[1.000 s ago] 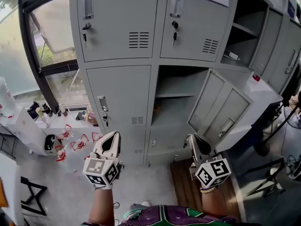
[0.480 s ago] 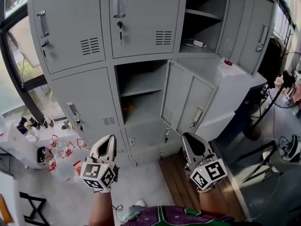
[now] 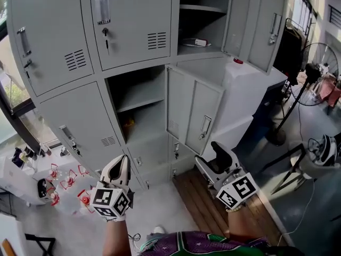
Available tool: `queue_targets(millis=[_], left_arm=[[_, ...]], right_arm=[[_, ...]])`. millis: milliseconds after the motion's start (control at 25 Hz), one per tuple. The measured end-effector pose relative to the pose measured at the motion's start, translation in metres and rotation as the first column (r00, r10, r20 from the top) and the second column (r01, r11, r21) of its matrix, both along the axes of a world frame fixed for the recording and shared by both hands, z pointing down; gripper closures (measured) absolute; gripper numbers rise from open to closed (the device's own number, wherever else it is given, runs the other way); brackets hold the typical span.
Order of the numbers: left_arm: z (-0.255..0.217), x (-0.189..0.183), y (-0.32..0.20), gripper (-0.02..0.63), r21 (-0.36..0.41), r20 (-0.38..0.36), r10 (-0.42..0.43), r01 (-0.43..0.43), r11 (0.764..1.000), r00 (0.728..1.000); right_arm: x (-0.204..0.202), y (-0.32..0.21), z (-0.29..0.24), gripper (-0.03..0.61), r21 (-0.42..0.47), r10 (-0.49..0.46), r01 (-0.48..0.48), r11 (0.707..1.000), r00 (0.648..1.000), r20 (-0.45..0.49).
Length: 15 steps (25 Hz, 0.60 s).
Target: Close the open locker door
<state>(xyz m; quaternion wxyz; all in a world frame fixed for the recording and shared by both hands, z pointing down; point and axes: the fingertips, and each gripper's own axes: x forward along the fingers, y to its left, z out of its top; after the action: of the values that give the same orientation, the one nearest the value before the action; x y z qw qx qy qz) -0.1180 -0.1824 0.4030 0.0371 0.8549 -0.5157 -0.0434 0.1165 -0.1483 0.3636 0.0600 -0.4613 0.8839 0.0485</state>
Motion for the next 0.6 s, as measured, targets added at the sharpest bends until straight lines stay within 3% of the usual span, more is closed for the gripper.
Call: queue_targets(millis=[280, 600], left_arm=[[0.006, 0.004, -0.013, 0.591, -0.008, -0.003, 0.077, -0.077, 0.997, 0.997], [0.009, -0.001, -0.031, 0.591, -0.009, 0.001, 0.162, -0.162, 0.987, 0.987]], right_arm=[[0.015, -0.022, 0.009, 0.302, -0.018, 0.115, -0.115, 0.993, 0.993, -0.005], [0.021, -0.039, 0.023, 0.307, -0.053, 0.253, -0.253, 0.966, 0.968, -0.011]])
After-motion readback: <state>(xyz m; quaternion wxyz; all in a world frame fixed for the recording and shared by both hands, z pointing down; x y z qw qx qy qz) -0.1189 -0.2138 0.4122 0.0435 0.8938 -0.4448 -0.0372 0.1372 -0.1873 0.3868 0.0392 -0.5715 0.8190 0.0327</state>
